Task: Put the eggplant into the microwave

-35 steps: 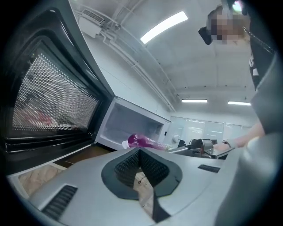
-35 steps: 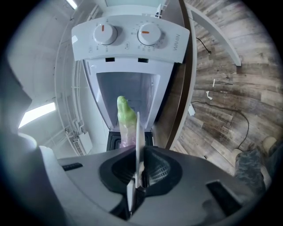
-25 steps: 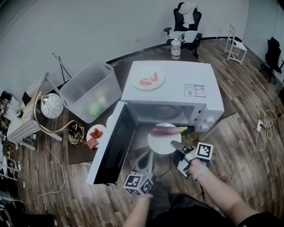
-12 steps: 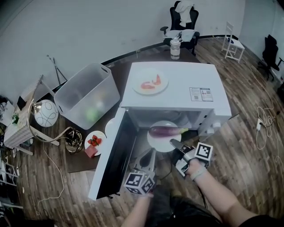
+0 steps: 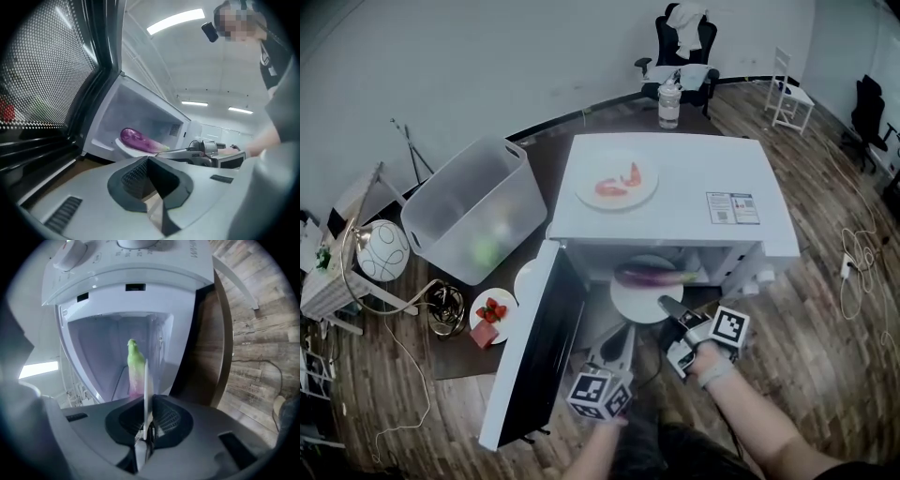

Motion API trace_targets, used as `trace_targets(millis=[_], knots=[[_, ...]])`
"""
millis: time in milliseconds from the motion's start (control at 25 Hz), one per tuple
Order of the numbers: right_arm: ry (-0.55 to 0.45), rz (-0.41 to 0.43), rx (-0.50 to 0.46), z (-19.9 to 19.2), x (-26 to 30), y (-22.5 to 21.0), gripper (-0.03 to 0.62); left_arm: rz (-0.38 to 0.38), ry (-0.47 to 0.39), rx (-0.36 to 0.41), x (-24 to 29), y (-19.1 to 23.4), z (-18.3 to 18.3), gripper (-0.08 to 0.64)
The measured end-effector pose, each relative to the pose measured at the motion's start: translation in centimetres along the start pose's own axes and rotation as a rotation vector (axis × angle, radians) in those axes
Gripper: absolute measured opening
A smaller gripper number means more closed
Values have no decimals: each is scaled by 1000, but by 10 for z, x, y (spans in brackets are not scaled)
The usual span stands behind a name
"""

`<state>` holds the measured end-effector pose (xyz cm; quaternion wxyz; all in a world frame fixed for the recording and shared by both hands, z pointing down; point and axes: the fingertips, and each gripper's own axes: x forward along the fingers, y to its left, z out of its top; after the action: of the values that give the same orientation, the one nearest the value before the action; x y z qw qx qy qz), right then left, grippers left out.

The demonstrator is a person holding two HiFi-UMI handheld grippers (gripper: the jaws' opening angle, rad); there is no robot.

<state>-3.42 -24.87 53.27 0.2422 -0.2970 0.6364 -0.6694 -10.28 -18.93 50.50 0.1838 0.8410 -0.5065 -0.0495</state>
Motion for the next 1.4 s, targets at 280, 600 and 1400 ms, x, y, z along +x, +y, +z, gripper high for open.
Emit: trace_targets(millis=[280,600,1400], knots=[[-41,-6,14,10,7,-4,23,-25,-15,-7,17,-2,2,-3],[-79,-17,23,16,11,-9,23,-25,-6,-15,27,2,0,-3],[62,8,-229,7,17,10,137,9,-41,-107,47,16,5,-3]])
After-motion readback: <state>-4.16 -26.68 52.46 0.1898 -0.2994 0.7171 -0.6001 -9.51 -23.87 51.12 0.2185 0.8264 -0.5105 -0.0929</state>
